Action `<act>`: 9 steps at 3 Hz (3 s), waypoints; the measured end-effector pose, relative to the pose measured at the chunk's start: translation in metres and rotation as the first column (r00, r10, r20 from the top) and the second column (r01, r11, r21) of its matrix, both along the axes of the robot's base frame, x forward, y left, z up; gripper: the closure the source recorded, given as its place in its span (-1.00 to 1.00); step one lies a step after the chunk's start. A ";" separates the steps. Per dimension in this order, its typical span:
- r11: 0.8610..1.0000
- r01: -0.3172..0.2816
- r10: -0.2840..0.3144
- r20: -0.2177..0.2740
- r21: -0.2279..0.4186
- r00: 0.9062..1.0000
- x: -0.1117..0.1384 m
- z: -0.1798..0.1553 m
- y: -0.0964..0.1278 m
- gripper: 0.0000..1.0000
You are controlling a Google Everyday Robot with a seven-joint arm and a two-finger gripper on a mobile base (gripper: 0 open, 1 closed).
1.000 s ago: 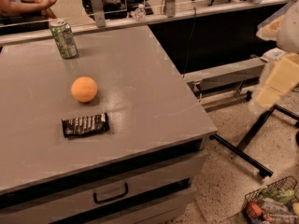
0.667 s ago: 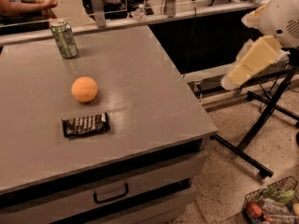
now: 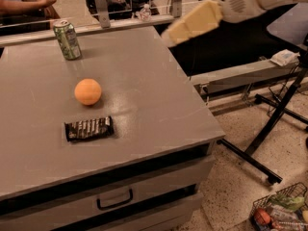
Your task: Move green can near rxbar chocolate
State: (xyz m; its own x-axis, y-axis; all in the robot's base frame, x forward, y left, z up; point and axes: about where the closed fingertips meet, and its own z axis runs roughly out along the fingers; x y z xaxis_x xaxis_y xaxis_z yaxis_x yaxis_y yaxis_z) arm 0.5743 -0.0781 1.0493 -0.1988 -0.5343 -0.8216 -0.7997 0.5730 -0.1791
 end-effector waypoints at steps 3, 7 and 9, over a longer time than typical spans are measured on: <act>0.998 0.036 -0.039 0.051 0.059 0.998 0.025 0.003 0.019 -1.00; 0.945 -0.298 0.278 0.151 0.133 0.949 0.142 -0.096 0.141 -1.00; 0.937 -0.308 0.282 0.163 0.163 0.945 0.169 -0.111 0.179 -1.00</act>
Offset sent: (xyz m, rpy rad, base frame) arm 0.0143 0.0119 0.0173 0.0557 -0.0454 -0.0371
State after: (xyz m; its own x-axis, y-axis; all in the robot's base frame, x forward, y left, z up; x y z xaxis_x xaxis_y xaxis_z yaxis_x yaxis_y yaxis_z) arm 0.7429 0.1014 0.9385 0.0643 -0.3893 -0.9189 -0.9132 0.3483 -0.2114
